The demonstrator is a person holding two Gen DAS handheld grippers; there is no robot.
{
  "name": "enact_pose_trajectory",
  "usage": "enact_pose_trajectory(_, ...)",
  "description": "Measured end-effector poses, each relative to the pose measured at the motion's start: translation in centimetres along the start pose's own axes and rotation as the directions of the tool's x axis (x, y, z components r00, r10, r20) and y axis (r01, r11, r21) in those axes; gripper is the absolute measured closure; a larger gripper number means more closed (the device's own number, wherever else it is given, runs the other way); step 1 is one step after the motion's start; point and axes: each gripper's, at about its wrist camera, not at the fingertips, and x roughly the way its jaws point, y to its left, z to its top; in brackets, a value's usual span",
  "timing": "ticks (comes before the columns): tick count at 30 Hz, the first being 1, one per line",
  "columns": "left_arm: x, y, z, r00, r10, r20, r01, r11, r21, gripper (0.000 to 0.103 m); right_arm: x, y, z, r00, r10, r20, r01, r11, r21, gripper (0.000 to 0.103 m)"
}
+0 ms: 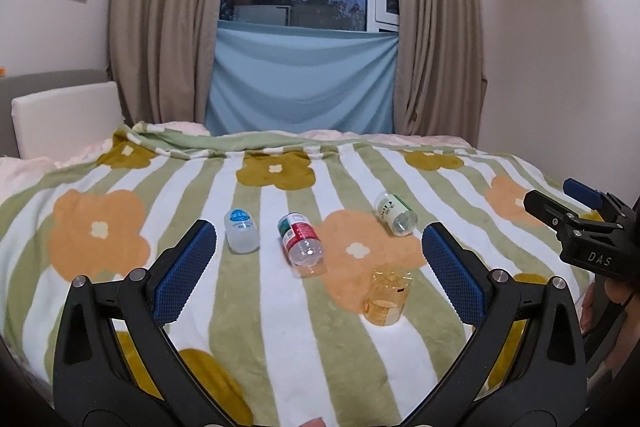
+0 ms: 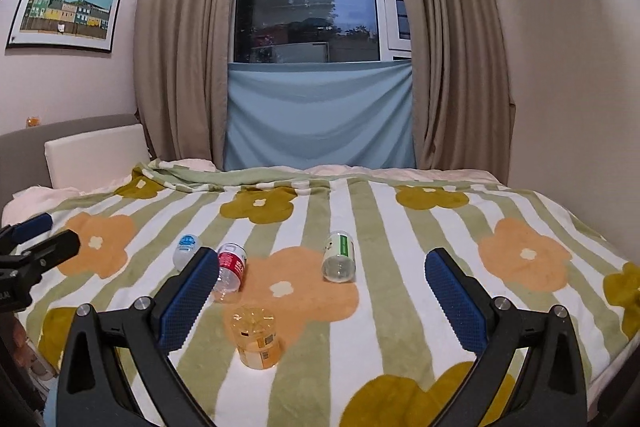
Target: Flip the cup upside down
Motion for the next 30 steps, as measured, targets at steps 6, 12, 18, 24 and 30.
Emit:
enact_pose_trajectory(6,-0.31,-0.31,0.04,1.000,-0.001,0.021,0.001,1.000,0.001,0.000,-0.12,0.28,0.09,1.000,-0.019,-0.013,0.019,1.000,-0.004,0.000)
enact_pose_trajectory(12,-0.48,-0.50,0.06,1.000,-0.001,0.027,0.001,1.000,-0.002,0.000,-0.28,0.15,-0.02,1.000,-0.023,-0.016,0.023,1.000,-0.002,0.000)
enact_pose_trajectory(18,-0.45,-0.51,0.15,1.000,-0.003,0.026,0.003,1.000,-0.002,0.000,-0.38,-0.19,-0.04,1.000,-0.023,-0.019,0.023,1.000,0.006,0.000)
enact_pose_trajectory(24,-0.50,-0.58,0.17,1.000,-0.002,0.029,0.002,1.000,-0.003,0.000,-0.43,-0.41,-0.07,0.999,-0.030,-0.017,0.030,0.999,0.012,0.000)
enact_pose_trajectory(30,-0.48,-0.63,0.27,1.000,-0.004,0.029,0.004,1.000,-0.003,0.000,-0.42,-0.47,-0.08,0.999,-0.029,-0.018,0.029,1.000,0.011,0.000)
